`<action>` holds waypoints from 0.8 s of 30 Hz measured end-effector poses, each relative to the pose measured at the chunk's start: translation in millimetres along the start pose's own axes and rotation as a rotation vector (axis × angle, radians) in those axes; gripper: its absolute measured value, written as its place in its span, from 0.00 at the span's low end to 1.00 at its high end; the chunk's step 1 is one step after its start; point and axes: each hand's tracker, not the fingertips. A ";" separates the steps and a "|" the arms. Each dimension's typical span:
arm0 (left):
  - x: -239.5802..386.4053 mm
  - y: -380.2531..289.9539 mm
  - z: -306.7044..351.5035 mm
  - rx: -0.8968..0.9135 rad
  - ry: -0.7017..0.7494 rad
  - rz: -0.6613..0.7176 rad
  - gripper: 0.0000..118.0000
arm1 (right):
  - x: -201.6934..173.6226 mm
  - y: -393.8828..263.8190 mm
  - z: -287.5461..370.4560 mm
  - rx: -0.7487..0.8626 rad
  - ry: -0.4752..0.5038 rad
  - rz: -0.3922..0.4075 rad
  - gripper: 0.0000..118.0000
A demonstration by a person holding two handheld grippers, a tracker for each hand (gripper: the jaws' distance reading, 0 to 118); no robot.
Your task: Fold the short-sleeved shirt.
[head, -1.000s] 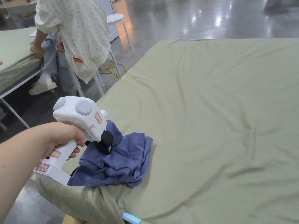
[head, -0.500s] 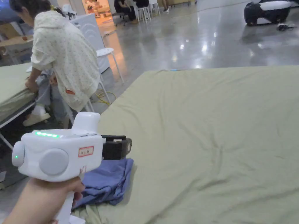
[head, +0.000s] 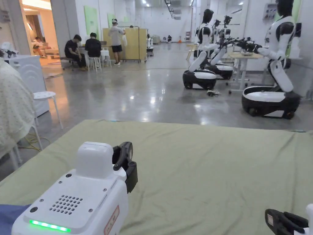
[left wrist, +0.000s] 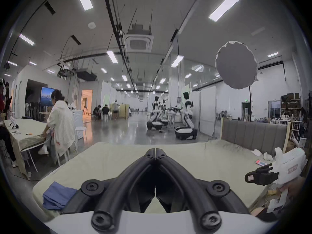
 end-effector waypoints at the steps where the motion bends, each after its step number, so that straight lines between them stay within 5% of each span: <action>1: 9.3 -1.5 -2.3 0.011 -0.002 0.007 0.00 | -1.3 2.8 6.1 0.046 -0.044 0.013 0.00; 9: 31.8 -18.9 -7.4 0.003 0.007 -0.004 0.00 | 6.8 8.0 44.1 0.269 -0.275 0.085 0.00; 24: 51.2 -45.3 -14.1 -0.094 -0.005 -0.066 0.00 | -0.3 7.4 31.2 0.204 -0.312 0.062 0.00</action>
